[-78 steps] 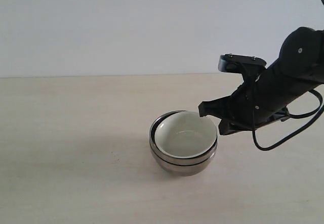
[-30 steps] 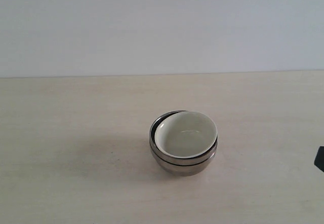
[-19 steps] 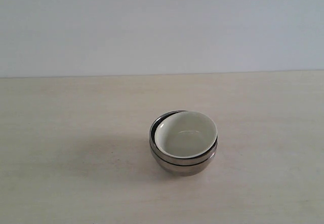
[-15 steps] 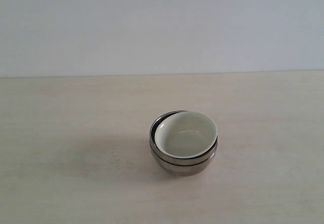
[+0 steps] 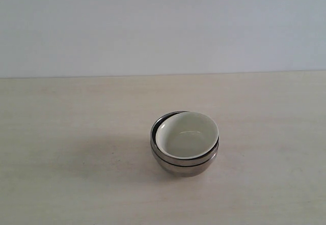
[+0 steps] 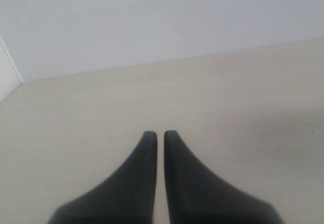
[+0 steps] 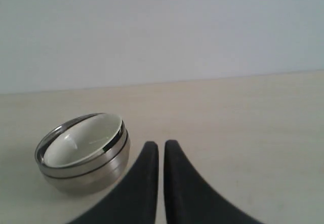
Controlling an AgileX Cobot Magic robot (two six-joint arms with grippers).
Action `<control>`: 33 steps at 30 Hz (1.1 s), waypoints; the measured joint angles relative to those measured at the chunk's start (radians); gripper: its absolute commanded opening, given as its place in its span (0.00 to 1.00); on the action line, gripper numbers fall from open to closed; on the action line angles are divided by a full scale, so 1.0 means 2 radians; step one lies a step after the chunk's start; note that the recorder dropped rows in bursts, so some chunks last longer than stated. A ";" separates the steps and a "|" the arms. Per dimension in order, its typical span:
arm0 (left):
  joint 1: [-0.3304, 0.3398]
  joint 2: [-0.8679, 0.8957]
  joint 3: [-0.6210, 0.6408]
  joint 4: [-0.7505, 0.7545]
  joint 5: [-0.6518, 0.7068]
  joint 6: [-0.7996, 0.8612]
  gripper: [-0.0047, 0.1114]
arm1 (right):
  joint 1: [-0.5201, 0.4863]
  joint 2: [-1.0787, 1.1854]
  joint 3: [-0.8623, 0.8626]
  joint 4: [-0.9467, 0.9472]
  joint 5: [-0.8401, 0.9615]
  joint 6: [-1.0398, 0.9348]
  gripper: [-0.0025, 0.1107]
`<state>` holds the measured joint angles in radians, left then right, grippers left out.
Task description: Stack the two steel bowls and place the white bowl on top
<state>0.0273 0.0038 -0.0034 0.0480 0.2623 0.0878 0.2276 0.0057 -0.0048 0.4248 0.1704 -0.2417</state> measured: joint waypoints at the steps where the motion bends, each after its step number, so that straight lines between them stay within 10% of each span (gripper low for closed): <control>1: 0.000 0.000 0.000 0.000 0.000 0.000 0.07 | 0.000 0.000 0.000 0.000 0.007 -0.002 0.02; 33: 0.000 0.000 0.000 0.000 0.000 0.000 0.07 | -0.003 0.000 0.000 -0.086 0.100 0.035 0.02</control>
<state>0.0273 0.0038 -0.0034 0.0480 0.2623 0.0878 0.2221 0.0053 -0.0048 0.2528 0.3707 -0.1724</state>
